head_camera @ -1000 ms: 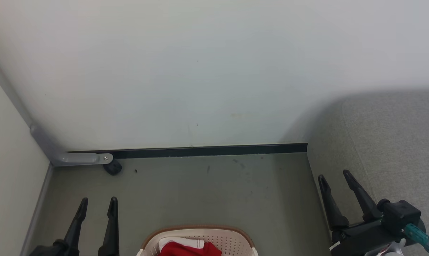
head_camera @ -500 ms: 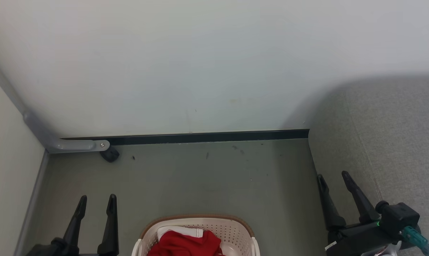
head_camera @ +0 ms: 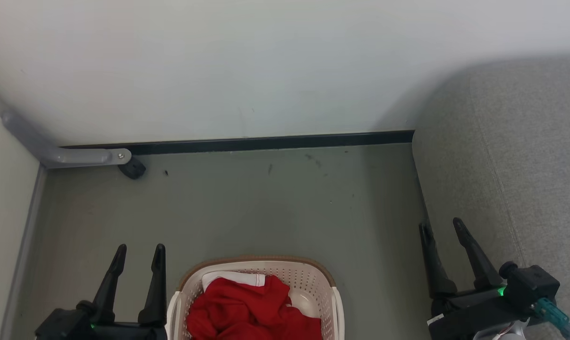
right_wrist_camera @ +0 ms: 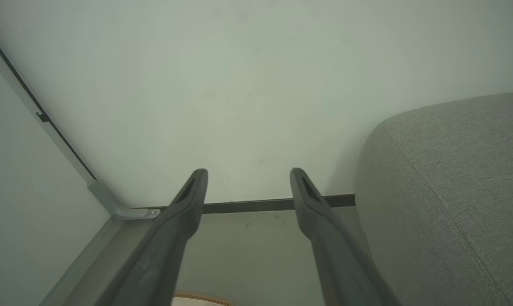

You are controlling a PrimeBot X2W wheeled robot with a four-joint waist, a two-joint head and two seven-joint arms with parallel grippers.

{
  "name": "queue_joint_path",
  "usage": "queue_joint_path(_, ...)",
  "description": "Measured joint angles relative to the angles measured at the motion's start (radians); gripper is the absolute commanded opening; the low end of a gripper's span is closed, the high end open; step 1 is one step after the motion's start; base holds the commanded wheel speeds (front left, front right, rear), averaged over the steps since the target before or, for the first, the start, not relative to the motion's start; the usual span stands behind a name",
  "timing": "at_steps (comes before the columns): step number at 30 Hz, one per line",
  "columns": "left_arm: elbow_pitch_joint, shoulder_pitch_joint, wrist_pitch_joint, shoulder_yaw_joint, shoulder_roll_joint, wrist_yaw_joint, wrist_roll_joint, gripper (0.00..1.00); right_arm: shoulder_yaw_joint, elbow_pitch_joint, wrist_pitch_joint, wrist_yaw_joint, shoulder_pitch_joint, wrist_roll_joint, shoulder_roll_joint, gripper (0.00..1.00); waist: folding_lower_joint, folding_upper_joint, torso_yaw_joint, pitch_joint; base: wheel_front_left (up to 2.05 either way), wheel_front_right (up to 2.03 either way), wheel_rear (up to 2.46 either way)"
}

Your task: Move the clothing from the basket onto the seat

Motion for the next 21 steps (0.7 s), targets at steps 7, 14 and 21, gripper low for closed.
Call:
queue_joint_path(7, 0.036, -0.03, 0.0, -0.01, 0.003, -0.012, 0.0, 1.0, -0.005, -0.018, -0.001, 0.0, -0.014, -0.026, 0.01, 1.0, 0.0, 0.0001, -0.01, 0.065, 0.0, 0.0, 0.0)
queue_joint_path(14, 0.097, -0.092, 0.011, -0.025, 0.021, -0.036, 0.0, 1.0, -0.013, -0.026, -0.001, 0.0, -0.046, -0.044, 0.014, 1.0, 0.0, 0.0001, -0.03, 0.141, 0.0, 0.0, 0.0)
queue_joint_path(21, 0.178, -0.171, 0.045, -0.05, 0.025, -0.053, -0.007, 1.0, -0.027, -0.037, -0.001, 0.001, -0.068, -0.052, 0.018, 1.0, 0.0, 0.0001, -0.046, 0.209, 0.0, 0.0, 0.0)
